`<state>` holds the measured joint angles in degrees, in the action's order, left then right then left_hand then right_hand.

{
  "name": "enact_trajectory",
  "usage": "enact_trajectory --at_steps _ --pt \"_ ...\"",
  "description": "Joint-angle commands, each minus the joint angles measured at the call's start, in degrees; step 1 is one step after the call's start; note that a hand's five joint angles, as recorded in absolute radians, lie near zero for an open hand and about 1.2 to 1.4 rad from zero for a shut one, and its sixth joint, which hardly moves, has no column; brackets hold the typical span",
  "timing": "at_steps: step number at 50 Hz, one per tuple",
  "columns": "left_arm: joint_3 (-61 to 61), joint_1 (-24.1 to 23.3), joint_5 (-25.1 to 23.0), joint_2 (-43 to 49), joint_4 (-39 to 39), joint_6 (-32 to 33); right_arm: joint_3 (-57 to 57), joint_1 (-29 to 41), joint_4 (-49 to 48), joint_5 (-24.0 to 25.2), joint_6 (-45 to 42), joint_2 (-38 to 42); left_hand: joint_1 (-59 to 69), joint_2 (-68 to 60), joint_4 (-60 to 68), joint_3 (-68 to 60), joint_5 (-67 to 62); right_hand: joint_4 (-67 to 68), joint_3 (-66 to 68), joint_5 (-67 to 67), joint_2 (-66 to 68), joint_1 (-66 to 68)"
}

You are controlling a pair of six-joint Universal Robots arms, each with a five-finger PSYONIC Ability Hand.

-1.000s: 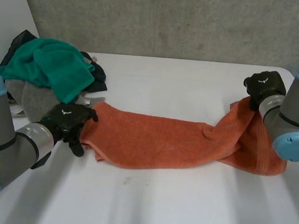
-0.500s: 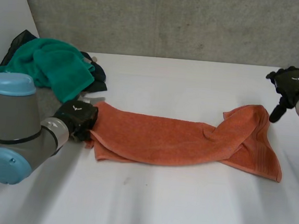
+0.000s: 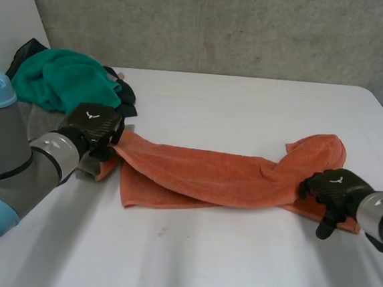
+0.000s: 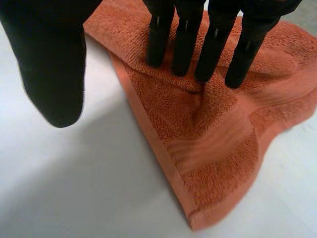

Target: Fold the laundry.

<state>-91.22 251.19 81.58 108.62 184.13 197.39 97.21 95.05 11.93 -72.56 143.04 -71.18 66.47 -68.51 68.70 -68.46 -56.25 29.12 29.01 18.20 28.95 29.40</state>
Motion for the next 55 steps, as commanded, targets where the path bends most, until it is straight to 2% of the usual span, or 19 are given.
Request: enact_trajectory --at_steps 1,5,13,27,33,36,37,40,47,52,55 --pt "0.70 0.26 0.16 0.54 0.00 -0.07 -1.14 2.33 -11.48 0.32 2.25 5.96 13.53 -11.49 11.30 -11.54 -13.75 -2.30 -2.19 -1.37 -2.13 -2.58" --pt "1.22 0.27 0.16 0.72 0.00 -0.07 -2.81 4.00 -15.27 0.05 2.16 8.68 13.53 -11.49 11.30 -11.54 -13.75 -2.13 -2.02 -1.21 -1.97 -2.41" --pt "2.98 0.70 0.33 2.12 0.00 0.28 -8.43 5.76 -16.68 0.14 2.34 13.08 13.53 -11.49 11.30 -11.54 -13.75 6.44 6.55 7.36 6.60 6.15" --pt "6.23 2.20 0.77 5.99 -0.09 0.28 -17.04 7.34 -16.33 -0.91 0.49 20.64 13.53 -11.49 11.30 -11.54 -13.75 9.81 9.92 10.73 9.97 9.52" --pt "7.55 2.29 0.86 7.48 0.17 0.28 -20.38 7.34 -16.59 -1.35 0.05 23.45 13.53 -11.49 11.30 -11.54 -13.75 22.91 23.02 23.84 23.08 22.63" --pt "8.87 2.20 0.86 8.89 0.52 0.28 -22.23 7.43 -16.68 -1.35 -0.13 24.60 13.53 -11.49 11.30 -11.54 -13.75 45.91 46.02 46.83 46.07 45.62" --pt "10.00 2.29 0.69 9.76 1.14 0.45 -23.54 7.43 -16.85 -1.35 0.14 24.86 13.53 -11.49 11.30 -11.54 -13.75 50.83 50.94 51.75 51.00 50.55" --pt "12.81 2.37 0.86 11.52 3.15 0.80 -25.66 7.61 -18.26 -1.44 0.84 24.60 13.53 -11.49 11.30 -11.54 -13.75 50.88 50.99 51.80 51.05 50.60" --pt "25.82 3.25 3.40 13.55 13.44 0.81 -34.18 8.31 -29.59 -1.70 6.02 20.30 13.53 -11.49 11.30 -11.54 -13.75 50.88 50.99 51.80 51.05 50.60" --pt "33.02 3.52 8.06 9.87 25.62 -3.40 -40.76 7.87 -40.65 -4.69 9.79 16.09 13.53 -11.49 11.30 -11.54 -13.75 50.88 50.99 51.80 51.05 50.60" --pt "34.09 3.43 9.03 7.85 30.31 -5.69 -42.01 7.70 -44.53 -4.26 11.91 14.32 13.53 -11.49 11.30 -11.54 -13.75 50.88 50.99 51.80 51.05 50.60"
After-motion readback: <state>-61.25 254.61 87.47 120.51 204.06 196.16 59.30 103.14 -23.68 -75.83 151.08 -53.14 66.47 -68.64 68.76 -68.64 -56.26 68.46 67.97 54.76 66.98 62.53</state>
